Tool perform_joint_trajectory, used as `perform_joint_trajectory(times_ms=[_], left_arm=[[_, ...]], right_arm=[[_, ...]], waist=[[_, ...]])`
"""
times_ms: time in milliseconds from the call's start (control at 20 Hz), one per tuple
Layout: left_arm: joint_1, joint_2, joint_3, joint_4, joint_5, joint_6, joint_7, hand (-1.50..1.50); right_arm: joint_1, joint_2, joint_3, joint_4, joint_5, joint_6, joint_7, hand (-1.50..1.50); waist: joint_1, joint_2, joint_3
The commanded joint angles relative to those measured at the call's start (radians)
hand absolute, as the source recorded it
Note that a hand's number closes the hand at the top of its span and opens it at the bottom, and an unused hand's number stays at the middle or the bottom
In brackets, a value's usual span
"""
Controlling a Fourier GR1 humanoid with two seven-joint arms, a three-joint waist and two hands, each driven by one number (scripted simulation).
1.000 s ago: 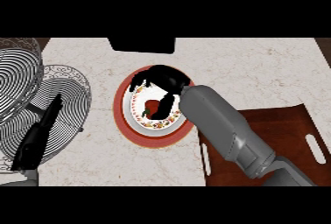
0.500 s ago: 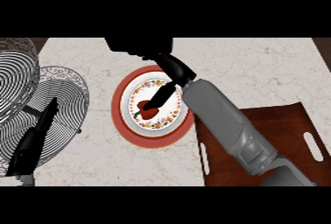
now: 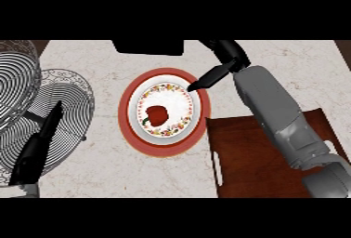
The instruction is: Pick the bell pepper from the tray and place it in the plate
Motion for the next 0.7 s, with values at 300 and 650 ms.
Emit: perform_joint_trajectory(times_ms=[300,650], left_arm=[[-0.030,-0.019,-0.036,0.003,-0.038,0.015,0.004,0.00],[-0.019,-0.018,-0.041,-0.019,-0.026,-0.005,0.015,0.00]], right_arm=[[-0.021,-0.152,-0.039,0.129,0.023,0.167,-0.225,-1.50],[-0.045,-0.233,-0.052,0.185,0.031,0.220,-0.249,-1.50]], waist=[[0.027,0.015,0.001],[0.046,0.018,0.002]])
